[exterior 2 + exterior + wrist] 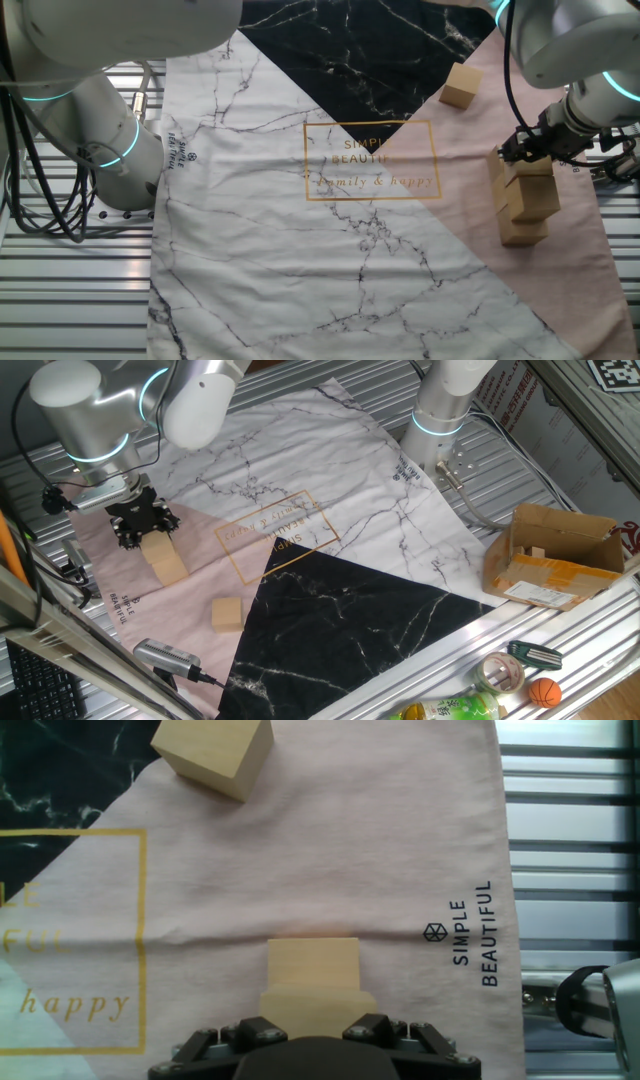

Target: Stack the blocks into a pyramid shape

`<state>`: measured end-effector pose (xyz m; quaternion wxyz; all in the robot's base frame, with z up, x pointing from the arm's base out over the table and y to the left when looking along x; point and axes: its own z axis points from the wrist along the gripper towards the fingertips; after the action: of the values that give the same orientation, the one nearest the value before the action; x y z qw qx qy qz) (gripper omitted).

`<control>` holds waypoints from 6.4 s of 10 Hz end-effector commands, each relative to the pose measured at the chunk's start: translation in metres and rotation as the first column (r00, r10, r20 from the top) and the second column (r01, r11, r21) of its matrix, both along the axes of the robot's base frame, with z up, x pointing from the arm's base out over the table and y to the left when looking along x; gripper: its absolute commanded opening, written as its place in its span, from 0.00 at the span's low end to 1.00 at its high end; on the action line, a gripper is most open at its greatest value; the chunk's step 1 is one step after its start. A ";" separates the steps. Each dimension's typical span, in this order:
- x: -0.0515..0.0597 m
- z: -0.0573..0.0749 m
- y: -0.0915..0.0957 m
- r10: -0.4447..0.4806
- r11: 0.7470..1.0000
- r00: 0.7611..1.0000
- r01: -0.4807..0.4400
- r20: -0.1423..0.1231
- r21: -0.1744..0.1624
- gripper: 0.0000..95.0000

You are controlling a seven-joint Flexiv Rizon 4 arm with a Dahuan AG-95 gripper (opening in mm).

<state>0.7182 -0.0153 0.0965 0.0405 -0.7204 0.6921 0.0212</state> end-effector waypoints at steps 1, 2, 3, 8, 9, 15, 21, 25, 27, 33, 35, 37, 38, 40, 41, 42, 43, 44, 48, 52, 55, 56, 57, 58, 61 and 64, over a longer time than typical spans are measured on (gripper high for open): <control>-0.001 -0.001 0.000 0.000 1.000 1.000 0.000 -0.001 0.000 0.00; -0.001 -0.001 0.000 0.000 1.000 1.000 0.000 0.001 0.003 0.00; -0.001 -0.001 0.000 -0.003 1.000 1.000 0.003 0.003 0.008 0.00; -0.001 -0.001 0.000 0.005 1.000 1.000 -0.006 0.008 0.003 0.20; -0.001 -0.001 0.000 0.011 1.000 1.000 -0.011 0.007 0.003 0.20; -0.001 -0.001 0.000 0.033 0.999 0.999 -0.034 0.010 0.006 0.40; -0.001 0.000 0.000 0.021 1.000 1.000 -0.021 -0.011 0.004 0.60; -0.001 0.000 0.000 0.016 1.000 1.000 -0.016 -0.003 0.001 0.60; -0.001 0.000 0.000 0.012 1.000 1.000 -0.012 -0.009 -0.001 0.60; -0.001 0.001 0.000 0.009 1.000 1.000 -0.009 -0.018 -0.002 0.60; -0.001 0.000 0.000 0.012 1.000 1.000 -0.012 -0.010 -0.006 0.60; -0.001 0.000 0.000 0.008 1.000 1.000 -0.008 -0.013 -0.007 0.60; -0.001 0.000 0.000 0.007 1.000 1.000 -0.007 -0.019 -0.006 0.60; -0.001 0.000 0.000 0.009 1.000 1.000 -0.009 -0.012 -0.012 0.60; -0.001 0.000 0.000 0.011 1.000 1.000 -0.011 -0.012 -0.012 0.60; -0.001 0.000 0.000 0.011 1.000 1.000 -0.011 -0.012 -0.012 0.60; -0.001 0.000 0.000 0.008 1.000 1.000 -0.009 -0.025 -0.008 0.60; -0.001 0.000 0.000 0.011 1.000 1.000 -0.011 -0.022 -0.013 0.60; -0.001 0.000 0.000 0.009 1.000 1.000 -0.010 -0.029 -0.021 0.80; -0.001 0.000 0.000 0.011 1.000 1.000 -0.011 -0.028 -0.022 0.80; -0.001 0.003 0.001 0.000 0.998 0.999 -0.002 -0.032 -0.060 0.80; -0.001 0.004 0.001 -0.001 0.998 0.999 -0.002 -0.032 -0.066 0.80; -0.002 0.009 0.002 -0.011 0.997 0.999 0.009 -0.034 -0.071 0.80; -0.002 0.011 0.003 -0.014 0.997 0.999 0.011 -0.032 -0.074 0.80; -0.002 0.017 0.004 -0.025 0.997 0.999 0.023 -0.031 -0.075 0.80; -0.004 0.028 0.006 -0.035 0.997 0.999 0.033 -0.032 -0.077 0.80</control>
<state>0.7147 -0.0087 0.1253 0.0023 -0.7092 0.7050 0.0057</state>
